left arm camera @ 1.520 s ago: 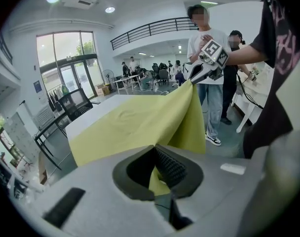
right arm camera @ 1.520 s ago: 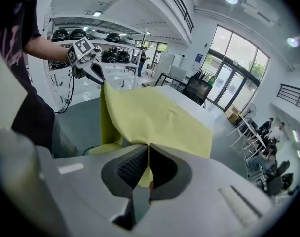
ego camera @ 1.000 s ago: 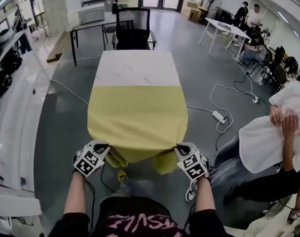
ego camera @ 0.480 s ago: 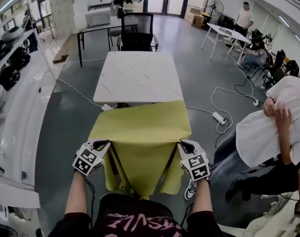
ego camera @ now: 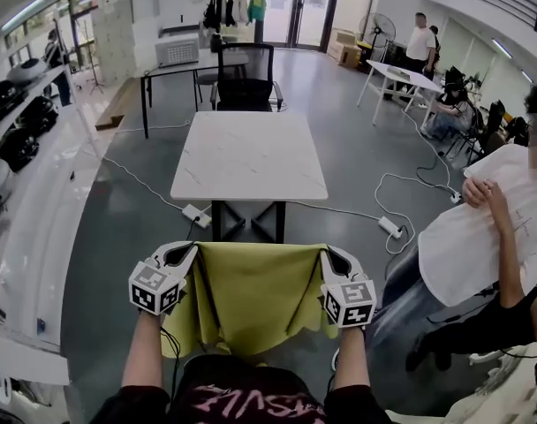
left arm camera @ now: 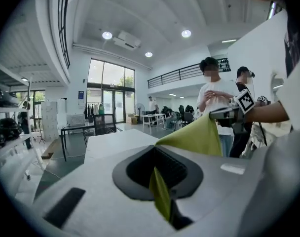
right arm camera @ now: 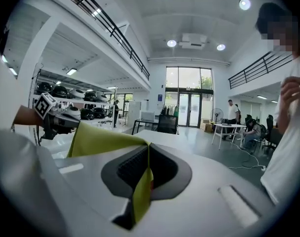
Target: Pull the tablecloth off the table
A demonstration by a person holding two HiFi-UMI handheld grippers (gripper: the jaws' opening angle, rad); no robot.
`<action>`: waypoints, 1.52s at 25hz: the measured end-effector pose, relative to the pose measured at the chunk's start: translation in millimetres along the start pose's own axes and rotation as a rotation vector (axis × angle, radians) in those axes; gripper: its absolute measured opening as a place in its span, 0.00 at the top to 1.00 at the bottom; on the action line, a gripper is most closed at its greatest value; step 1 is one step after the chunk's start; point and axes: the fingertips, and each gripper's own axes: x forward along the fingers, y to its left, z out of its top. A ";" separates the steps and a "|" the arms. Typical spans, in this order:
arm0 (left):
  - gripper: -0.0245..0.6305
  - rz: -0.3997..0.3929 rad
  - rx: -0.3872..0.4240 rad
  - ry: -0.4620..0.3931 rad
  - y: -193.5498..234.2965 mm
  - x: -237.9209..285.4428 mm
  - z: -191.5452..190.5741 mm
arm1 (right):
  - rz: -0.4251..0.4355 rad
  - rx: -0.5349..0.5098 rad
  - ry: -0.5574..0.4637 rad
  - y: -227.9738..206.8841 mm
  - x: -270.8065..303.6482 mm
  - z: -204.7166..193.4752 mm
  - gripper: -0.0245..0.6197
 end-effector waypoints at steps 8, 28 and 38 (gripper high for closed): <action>0.95 0.035 -0.098 -0.127 19.4 6.8 32.3 | -0.074 0.051 -0.066 -6.1 9.8 25.2 0.94; 0.95 0.091 -0.076 -0.198 8.5 7.6 60.3 | -0.110 0.045 -0.131 -22.7 0.3 38.6 0.94; 0.95 0.096 -0.072 -0.208 3.3 9.0 62.2 | -0.119 0.040 -0.135 -28.7 -1.0 38.8 0.94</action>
